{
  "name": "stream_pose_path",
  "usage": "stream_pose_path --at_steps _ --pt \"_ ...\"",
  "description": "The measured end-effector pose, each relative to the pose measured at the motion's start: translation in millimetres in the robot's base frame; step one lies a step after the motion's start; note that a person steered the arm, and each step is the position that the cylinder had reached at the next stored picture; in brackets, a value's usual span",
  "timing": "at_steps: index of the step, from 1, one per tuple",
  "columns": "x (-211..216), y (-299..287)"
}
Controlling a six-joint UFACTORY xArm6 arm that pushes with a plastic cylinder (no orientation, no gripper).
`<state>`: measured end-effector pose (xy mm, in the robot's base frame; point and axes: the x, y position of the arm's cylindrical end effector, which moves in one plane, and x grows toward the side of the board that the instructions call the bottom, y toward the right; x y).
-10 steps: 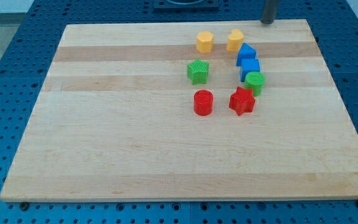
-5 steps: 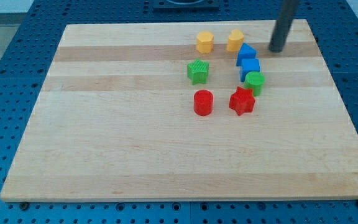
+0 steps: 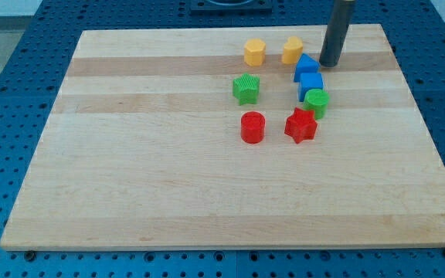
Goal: Slide the blue triangle a bit left
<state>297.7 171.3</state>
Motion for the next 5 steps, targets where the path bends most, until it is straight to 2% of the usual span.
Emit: stream_pose_path --at_steps 1,2,5 --pt "0.2 -4.0" --pt "3.4 17.9" --pt "17.1 -24.8"
